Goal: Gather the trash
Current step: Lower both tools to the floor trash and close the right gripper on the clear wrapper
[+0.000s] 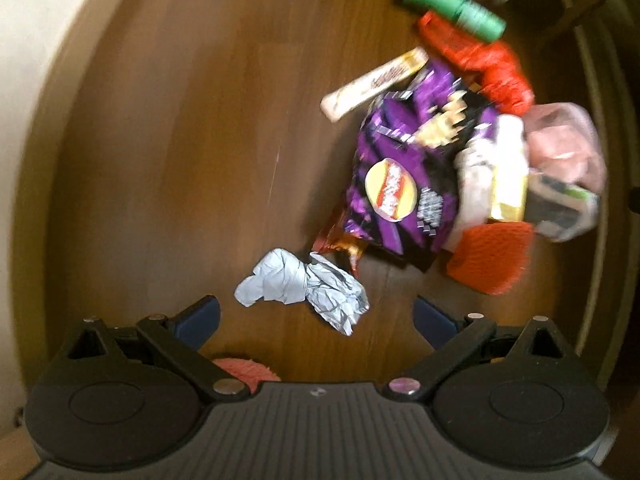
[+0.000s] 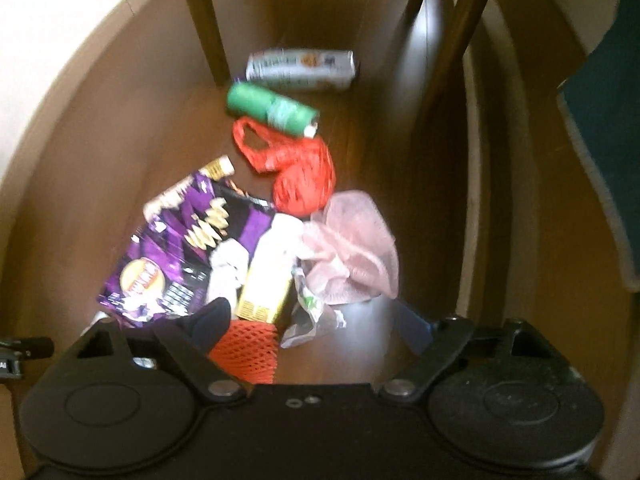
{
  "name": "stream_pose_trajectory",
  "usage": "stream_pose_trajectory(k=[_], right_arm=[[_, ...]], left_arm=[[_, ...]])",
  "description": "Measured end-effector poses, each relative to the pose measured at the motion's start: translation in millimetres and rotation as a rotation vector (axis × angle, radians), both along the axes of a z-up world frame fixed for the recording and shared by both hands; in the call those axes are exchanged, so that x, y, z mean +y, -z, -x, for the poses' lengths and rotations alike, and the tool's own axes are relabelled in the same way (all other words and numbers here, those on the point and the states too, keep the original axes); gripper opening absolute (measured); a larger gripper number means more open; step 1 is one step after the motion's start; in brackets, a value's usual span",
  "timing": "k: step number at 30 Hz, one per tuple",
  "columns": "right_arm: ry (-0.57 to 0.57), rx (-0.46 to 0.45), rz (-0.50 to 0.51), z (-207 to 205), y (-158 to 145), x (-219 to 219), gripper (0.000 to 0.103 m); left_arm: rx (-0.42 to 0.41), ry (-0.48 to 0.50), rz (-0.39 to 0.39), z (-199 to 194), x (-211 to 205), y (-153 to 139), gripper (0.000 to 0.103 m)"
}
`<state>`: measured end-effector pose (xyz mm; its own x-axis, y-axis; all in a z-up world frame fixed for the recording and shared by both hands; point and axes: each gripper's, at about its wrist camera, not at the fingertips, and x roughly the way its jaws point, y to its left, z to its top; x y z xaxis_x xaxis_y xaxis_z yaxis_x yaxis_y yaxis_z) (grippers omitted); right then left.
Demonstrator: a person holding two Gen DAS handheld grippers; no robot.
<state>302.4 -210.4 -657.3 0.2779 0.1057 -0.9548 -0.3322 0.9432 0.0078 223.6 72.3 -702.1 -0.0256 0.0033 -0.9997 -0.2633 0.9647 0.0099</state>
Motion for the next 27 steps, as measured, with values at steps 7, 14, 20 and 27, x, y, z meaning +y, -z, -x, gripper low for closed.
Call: stream_pose_trajectory(k=[7,14,20,27], right_arm=[[0.030,0.076,0.041,-23,77,-1,0.076],[0.017,0.122,0.058,-29,108,1,0.065],[-0.005,0.137,0.061,-30,114,3,0.046],[0.000,0.135,0.075,-28,118,7,0.026]], left_arm=[[0.065,-0.034,0.001,-2,2,74,0.102],[0.124,-0.128,0.088,-7,14,125,0.102],[0.179,-0.187,0.134,-4,26,150,0.067],[0.187,-0.170,0.172,5,28,164,0.032]])
